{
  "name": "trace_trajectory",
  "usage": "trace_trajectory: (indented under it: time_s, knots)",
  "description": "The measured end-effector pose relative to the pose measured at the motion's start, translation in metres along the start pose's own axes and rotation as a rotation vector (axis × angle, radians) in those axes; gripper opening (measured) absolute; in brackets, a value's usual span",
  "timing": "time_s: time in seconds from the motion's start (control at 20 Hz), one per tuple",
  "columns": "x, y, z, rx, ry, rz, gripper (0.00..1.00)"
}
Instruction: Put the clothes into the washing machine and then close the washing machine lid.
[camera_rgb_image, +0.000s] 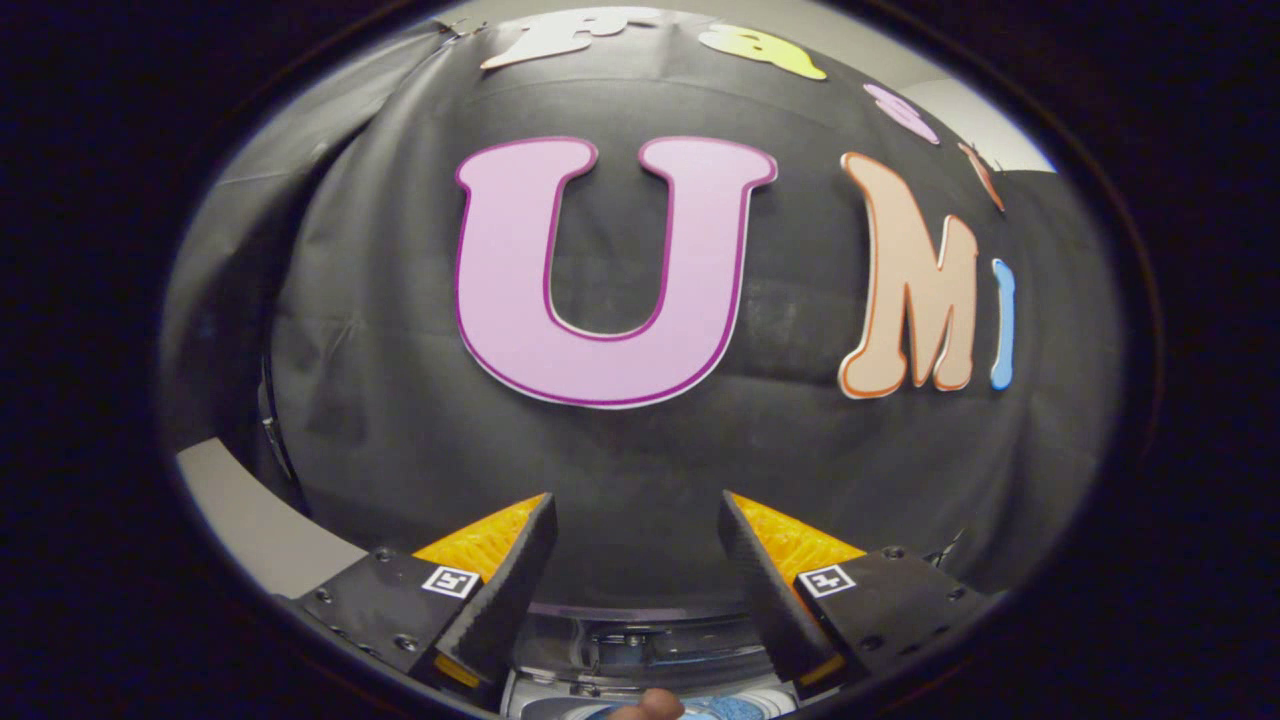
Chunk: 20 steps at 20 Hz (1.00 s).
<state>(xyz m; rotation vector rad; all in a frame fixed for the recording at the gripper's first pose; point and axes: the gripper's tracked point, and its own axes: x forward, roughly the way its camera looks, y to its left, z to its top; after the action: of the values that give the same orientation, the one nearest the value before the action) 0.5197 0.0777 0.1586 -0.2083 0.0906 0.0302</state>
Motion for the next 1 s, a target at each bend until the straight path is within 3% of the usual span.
trace_trajectory:
  time_s: [0.3,0.45,1.0]
  knots:
    - [0.022,0.002,-0.056,0.091,0.113,0.033,1.00]
    - [0.018,0.001,-0.045,0.078,0.055,0.029,1.00]
    - [0.016,0.003,-0.048,0.079,0.067,0.015,1.00]
